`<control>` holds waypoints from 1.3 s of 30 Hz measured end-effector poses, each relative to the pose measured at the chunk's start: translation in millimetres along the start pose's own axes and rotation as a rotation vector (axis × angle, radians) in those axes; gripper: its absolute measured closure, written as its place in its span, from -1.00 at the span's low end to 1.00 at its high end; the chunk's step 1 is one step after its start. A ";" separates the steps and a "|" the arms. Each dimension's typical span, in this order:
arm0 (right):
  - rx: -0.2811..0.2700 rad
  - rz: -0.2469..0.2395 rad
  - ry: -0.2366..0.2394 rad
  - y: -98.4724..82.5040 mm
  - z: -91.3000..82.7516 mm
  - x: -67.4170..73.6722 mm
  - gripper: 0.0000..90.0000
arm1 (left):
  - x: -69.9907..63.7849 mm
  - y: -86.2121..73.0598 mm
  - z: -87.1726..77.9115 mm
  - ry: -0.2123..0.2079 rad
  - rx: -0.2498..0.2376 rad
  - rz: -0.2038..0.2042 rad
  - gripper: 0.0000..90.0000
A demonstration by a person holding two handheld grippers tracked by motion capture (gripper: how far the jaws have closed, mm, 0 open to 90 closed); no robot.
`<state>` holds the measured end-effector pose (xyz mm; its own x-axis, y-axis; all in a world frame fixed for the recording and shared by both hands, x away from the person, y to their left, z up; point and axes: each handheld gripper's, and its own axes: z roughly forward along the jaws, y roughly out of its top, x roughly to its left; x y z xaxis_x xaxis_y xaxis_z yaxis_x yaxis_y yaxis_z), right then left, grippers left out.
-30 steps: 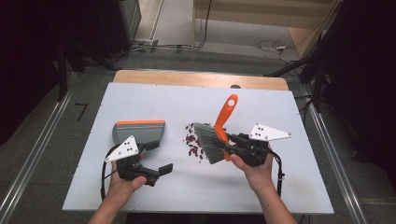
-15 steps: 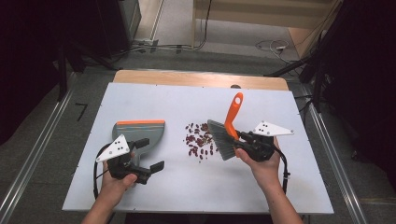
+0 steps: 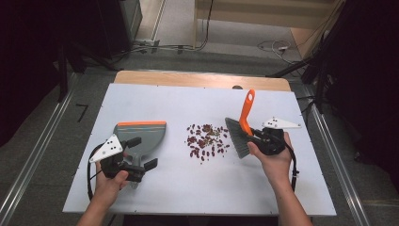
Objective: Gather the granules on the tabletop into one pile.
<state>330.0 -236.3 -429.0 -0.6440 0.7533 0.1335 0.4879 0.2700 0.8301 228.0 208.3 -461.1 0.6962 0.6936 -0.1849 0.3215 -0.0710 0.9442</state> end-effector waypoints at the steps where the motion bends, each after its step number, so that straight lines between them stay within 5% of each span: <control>1: 0.000 0.000 0.000 0.0 0.0 0.0 0.52 | 0.7 -0.6 -1.1 0.004 0.001 -0.001 -1.00; 6: 0.048 -0.009 -0.046 13.8 8.6 -11.2 0.52 | 2.8 -2.7 -5.5 0.036 0.002 -0.002 -1.00; 15: 0.165 -0.099 -0.163 44.1 37.1 -18.7 0.52 | 4.3 -6.8 -9.9 0.080 0.000 0.008 -1.00; 27: 0.303 -0.157 -0.222 60.5 80.7 -24.2 0.52 | 3.7 -8.6 -12.2 0.089 0.000 0.021 -1.00; 39: 0.400 -0.214 -0.292 67.7 111.6 -12.4 0.52 | 2.4 -10.0 -11.5 0.124 0.002 0.024 -1.00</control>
<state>436.8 -160.4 -434.9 -0.5910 0.7764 -0.2190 0.5866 0.5999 0.5440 219.1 218.9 -467.9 0.6188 0.7752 -0.1271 0.3068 -0.0896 0.9475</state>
